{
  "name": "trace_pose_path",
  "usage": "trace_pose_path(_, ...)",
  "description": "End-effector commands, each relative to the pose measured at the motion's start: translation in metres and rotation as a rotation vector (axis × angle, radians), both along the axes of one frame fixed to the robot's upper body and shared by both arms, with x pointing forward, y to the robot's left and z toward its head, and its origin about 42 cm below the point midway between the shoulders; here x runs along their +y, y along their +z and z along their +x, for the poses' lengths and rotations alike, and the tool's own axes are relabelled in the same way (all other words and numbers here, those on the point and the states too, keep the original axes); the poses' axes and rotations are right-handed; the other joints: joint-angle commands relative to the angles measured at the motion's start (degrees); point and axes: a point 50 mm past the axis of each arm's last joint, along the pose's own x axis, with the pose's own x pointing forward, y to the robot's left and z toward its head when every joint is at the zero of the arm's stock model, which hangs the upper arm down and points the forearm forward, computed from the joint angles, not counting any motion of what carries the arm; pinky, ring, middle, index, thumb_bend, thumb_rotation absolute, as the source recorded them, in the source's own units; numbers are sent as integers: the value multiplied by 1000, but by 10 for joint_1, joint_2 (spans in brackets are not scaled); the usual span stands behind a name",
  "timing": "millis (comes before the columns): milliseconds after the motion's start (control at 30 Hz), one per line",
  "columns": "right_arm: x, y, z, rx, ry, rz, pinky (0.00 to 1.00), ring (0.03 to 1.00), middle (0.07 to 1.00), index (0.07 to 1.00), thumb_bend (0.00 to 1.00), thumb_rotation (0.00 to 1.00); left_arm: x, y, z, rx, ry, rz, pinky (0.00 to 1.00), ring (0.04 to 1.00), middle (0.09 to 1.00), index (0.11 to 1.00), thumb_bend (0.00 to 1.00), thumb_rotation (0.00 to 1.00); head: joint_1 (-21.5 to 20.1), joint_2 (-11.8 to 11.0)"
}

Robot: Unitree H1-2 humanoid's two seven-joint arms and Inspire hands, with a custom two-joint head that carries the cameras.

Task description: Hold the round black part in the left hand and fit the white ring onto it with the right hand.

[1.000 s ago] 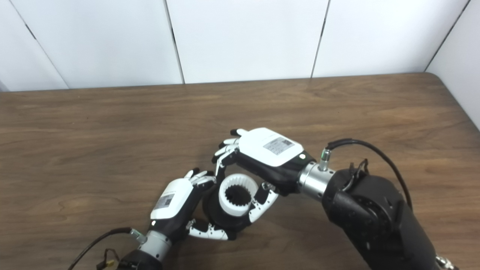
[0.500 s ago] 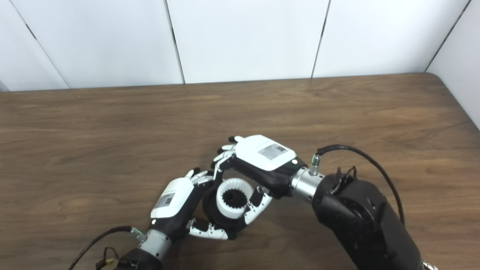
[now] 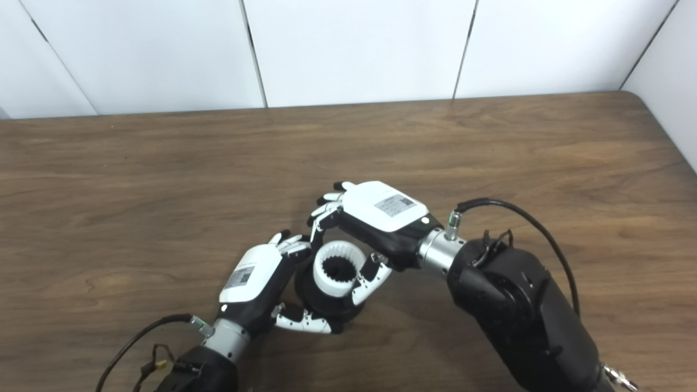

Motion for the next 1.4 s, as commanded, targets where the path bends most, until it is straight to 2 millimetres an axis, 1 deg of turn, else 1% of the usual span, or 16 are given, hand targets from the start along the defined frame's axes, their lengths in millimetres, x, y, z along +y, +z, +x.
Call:
trace_pose_path(0, 1, 7, 2, -54, 17, 10, 1000, 911, 809, 483, 523, 132, -7, 10, 0, -26, -20, -20, 1000, 890, 787, 482, 523, 57, 0, 0)
trace_pose_path(200, 5, 3, 1, -52, 31, 9, 1000, 899, 807, 483, 523, 132, -8, 11, 0, -24, -19, -23, 1000, 891, 787, 482, 523, 57, 1, 1)
trace_pose_path(733, 13, -5, -1, -35, 48, -23, 1000, 910, 816, 484, 523, 133, -11, 13, 2, -22, -18, -34, 1000, 902, 791, 482, 523, 56, 5, 5)
trace_pose_path(900, 8, -8, 3, -20, 34, -14, 1000, 914, 817, 484, 523, 134, -11, 13, 2, -24, -13, -36, 1000, 899, 790, 482, 524, 56, 2, 6)
trace_pose_path(1067, 3, -7, 8, -7, -5, -5, 1000, 908, 816, 491, 524, 142, -10, 14, 2, -24, -13, -33, 1000, 898, 788, 481, 524, 56, -1, 5)
trace_pose_path(1100, 2, -5, 9, -5, -12, -6, 1000, 905, 819, 571, 691, 195, -9, 13, 2, -24, -13, -32, 1000, 898, 787, 481, 524, 56, -1, 5)
trace_pose_path(1133, 1, -4, 11, -2, -18, -5, 1000, 906, 823, 621, 786, 241, -9, 13, 2, -25, -13, -30, 1000, 897, 787, 481, 524, 56, -1, 5)
trace_pose_path(1200, -1, 2, 13, -4, -30, 5, 1000, 918, 840, 698, 914, 350, -9, 12, 2, -25, -13, -30, 1000, 898, 787, 482, 524, 55, -2, 5)
trace_pose_path(1267, -3, 10, 15, -10, -39, 28, 1000, 925, 852, 731, 975, 404, -9, 12, 2, -22, -15, -27, 1000, 900, 790, 482, 524, 55, -1, 3)
trace_pose_path(1367, -5, 23, 18, -23, -50, 58, 1000, 936, 863, 749, 999, 437, -9, 11, 3, -20, -16, -17, 1000, 898, 788, 482, 523, 57, -1, 2)
